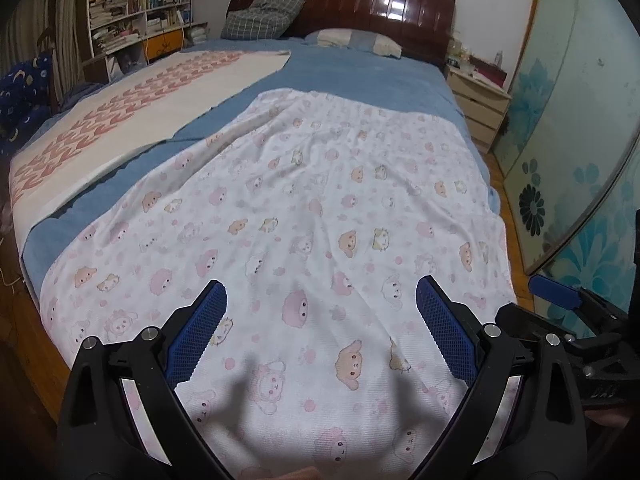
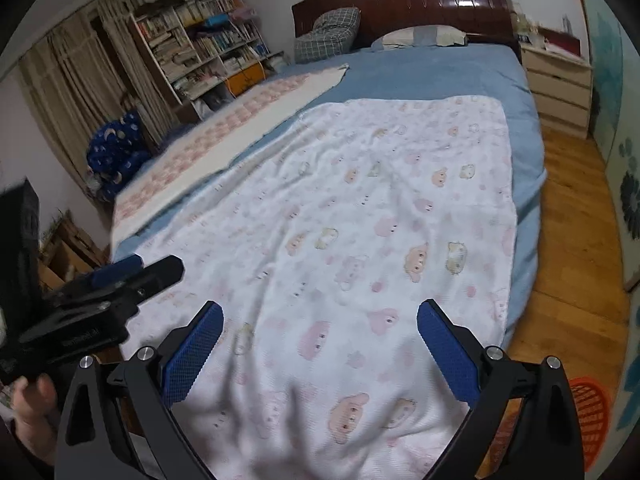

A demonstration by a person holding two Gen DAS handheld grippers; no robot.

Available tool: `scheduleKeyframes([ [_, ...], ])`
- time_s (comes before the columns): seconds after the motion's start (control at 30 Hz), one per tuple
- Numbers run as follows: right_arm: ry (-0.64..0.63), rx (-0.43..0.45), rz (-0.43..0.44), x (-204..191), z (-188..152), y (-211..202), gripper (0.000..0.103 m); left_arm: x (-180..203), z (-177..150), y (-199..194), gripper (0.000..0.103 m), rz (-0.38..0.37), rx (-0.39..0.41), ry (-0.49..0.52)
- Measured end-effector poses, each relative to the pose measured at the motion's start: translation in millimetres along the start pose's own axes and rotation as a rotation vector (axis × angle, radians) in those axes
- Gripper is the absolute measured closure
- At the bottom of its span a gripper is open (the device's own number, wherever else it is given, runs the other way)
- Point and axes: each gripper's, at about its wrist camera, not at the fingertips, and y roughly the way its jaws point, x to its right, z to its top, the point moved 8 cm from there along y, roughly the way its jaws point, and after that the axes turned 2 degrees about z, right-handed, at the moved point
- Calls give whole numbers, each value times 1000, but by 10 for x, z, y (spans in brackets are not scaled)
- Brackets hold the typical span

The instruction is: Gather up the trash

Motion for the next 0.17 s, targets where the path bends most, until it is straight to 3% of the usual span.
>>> scheduleKeyframes([
  [0.17, 18, -13, 16, 0, -8, 42, 7, -17, -10, 21, 8, 4, -16, -9],
])
